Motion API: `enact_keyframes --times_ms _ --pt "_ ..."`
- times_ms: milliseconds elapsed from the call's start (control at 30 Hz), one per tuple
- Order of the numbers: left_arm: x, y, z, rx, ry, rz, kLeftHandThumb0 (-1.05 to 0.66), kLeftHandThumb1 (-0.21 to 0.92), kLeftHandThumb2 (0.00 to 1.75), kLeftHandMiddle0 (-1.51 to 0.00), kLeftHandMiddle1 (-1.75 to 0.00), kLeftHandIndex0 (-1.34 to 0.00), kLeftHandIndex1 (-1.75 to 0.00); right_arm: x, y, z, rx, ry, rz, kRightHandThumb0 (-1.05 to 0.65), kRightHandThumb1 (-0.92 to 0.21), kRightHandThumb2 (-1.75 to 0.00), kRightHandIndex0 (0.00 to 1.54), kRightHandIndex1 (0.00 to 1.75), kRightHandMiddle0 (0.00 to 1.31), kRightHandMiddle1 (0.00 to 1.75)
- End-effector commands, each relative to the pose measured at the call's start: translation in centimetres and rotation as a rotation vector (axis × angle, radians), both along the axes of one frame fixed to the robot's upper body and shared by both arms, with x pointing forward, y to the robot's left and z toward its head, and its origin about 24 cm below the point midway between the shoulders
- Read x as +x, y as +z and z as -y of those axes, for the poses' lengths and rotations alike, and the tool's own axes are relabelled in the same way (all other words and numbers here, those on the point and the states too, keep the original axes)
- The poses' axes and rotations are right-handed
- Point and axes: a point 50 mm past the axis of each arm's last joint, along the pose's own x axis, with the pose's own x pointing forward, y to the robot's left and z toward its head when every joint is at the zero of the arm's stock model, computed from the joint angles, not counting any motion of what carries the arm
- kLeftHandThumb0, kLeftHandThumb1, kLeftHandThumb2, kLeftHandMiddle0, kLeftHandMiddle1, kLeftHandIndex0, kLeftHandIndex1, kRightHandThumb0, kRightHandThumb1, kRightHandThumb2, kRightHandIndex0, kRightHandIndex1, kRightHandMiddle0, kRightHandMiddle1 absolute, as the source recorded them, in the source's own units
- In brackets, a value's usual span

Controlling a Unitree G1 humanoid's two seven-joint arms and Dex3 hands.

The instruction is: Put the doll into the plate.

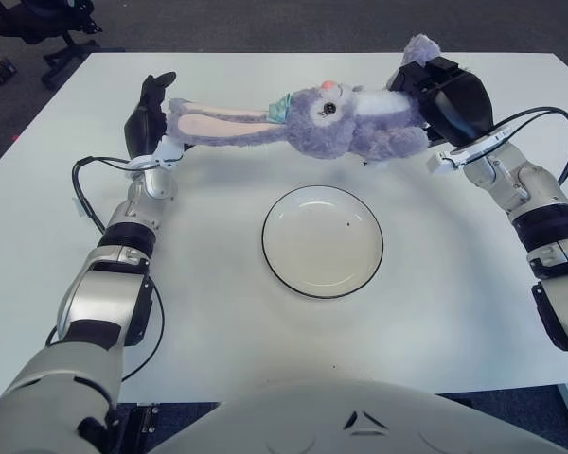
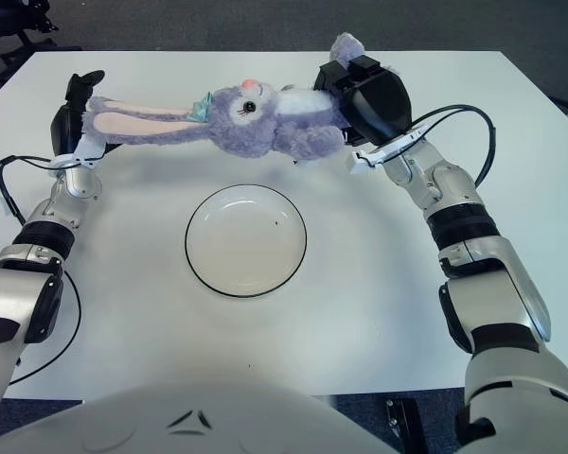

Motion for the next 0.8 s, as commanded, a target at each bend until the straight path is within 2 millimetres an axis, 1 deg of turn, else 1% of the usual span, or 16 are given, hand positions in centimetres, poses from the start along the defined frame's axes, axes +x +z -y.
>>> enact_keyframes --times_ms 0,300,400,467,600,767 --pt "0.6 0.7 0.8 0.003 -0.038 0.012 -0.43 0.92 0.43 -0.48 -0.13 -0.21 -0.66 0.1 1.1 0.2 0.012 0.021 0.073 0.00 -0.38 -1.24 0.57 1.69 0.36 1.75" --pt "0.9 0.8 1.8 -0.039 -0.180 -0.034 -0.44 0.92 0.43 -0.51 -0.14 -0.21 -0.66 -0.1 0.9 0.2 0.046 0.067 0.120 0.00 -0.39 -1.22 0.57 1.69 0.35 1.75" --pt "1.0 0.8 2.3 -0.055 -0.226 -0.032 -0.45 0.92 0.44 -0.54 -0.15 -0.21 -0.66 -0.2 0.7 0.2 0.060 0.085 0.128 0.27 -0.48 -1.10 0.48 1.73 0.48 1.75" --pt "1.0 0.9 2.5 -0.059 -0.244 -0.025 -0.46 0.92 0.44 -0.55 -0.15 -0.21 -0.67 -0.2 0.6 0.2 0.065 0.095 0.133 0.33 -0.51 -1.06 0.46 1.74 0.52 1.75" --pt "1.0 0.9 2.8 -0.066 -0.265 -0.017 -0.45 0.92 0.44 -0.56 -0.15 -0.21 -0.67 -0.3 0.5 0.1 0.069 0.109 0.138 0.39 -0.54 -1.02 0.44 1.74 0.55 1.75" --pt "0.9 0.9 3.1 -0.077 -0.300 -0.003 -0.44 0.92 0.44 -0.58 -0.15 -0.22 -0.69 -0.5 0.2 -0.1 0.080 0.138 0.127 0.39 -0.56 -1.00 0.42 1.75 0.56 1.75"
